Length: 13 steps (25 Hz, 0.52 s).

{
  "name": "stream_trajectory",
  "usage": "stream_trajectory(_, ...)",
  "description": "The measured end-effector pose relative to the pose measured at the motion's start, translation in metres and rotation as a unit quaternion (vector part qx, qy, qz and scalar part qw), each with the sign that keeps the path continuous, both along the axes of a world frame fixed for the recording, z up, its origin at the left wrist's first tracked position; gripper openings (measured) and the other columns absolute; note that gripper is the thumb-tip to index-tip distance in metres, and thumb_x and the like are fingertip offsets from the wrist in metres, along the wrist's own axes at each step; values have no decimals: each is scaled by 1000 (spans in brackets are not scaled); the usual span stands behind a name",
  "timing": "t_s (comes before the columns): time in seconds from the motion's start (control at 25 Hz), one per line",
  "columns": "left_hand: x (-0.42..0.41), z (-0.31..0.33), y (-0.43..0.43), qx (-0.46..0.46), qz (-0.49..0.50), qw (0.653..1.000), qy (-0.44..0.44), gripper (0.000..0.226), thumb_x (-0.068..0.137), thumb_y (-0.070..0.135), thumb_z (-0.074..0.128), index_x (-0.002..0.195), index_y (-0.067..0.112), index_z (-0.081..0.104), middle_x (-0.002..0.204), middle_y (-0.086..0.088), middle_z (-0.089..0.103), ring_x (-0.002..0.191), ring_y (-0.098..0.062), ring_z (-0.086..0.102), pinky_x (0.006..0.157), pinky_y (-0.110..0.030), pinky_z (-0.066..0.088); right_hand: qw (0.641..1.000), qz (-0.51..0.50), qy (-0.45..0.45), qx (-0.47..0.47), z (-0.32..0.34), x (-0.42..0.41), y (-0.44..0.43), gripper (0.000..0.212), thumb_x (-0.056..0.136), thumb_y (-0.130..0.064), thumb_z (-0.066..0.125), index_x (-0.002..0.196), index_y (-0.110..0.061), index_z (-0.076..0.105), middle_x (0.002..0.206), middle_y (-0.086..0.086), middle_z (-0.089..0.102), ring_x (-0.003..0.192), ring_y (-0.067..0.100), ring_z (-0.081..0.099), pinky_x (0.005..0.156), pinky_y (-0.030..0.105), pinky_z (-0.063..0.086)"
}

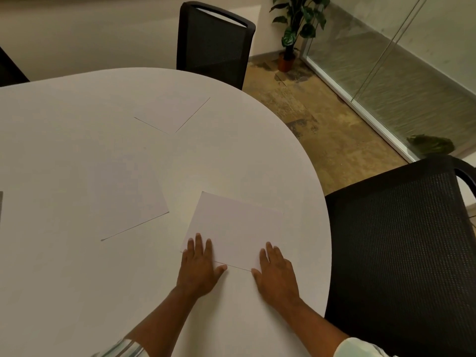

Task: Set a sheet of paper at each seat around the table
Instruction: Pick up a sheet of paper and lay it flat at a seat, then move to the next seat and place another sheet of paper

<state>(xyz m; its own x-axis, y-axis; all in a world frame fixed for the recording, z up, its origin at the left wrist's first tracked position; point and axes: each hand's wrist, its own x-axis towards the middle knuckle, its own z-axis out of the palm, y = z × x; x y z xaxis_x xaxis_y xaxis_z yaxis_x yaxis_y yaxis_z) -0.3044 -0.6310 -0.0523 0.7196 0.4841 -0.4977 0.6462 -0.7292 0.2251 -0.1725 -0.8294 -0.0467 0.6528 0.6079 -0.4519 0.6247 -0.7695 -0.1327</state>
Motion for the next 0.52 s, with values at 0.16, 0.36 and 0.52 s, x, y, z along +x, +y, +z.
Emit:
stream_trajectory(0.16, -3, 2, 3, -11, -15, 1000, 3, 98, 102, 68, 41, 167, 14, -8, 173, -19, -21, 161, -40, -16, 131, -52, 3, 1000, 4, -5, -4, 2, -1, 1, 66, 109, -51, 27, 165, -16, 21, 176, 8, 6, 162, 28, 9, 126, 46, 22)
stream_trajectory(0.36, -18, 5, 7, -25, -16, 998, -57, 95, 104, 63, 42, 167, 14, -11, 173, -17, -24, 161, -36, -19, 131, -48, -5, 1000, 1, -22, 9, 9, 3, 5, 64, 108, -53, 31, 162, -20, 31, 175, 8, 14, 160, 27, 18, 125, 45, 23)
stream_trajectory(0.52, -46, 5, 25, -17, 65, 991, -113, 88, 105, 60, 43, 168, 15, 1, 177, -13, -10, 164, -31, -11, 132, -43, -1, 998, 0, -44, 48, 17, 2, 26, 61, 106, -53, 39, 157, -19, 41, 173, 10, 20, 157, 28, 25, 123, 46, 28)
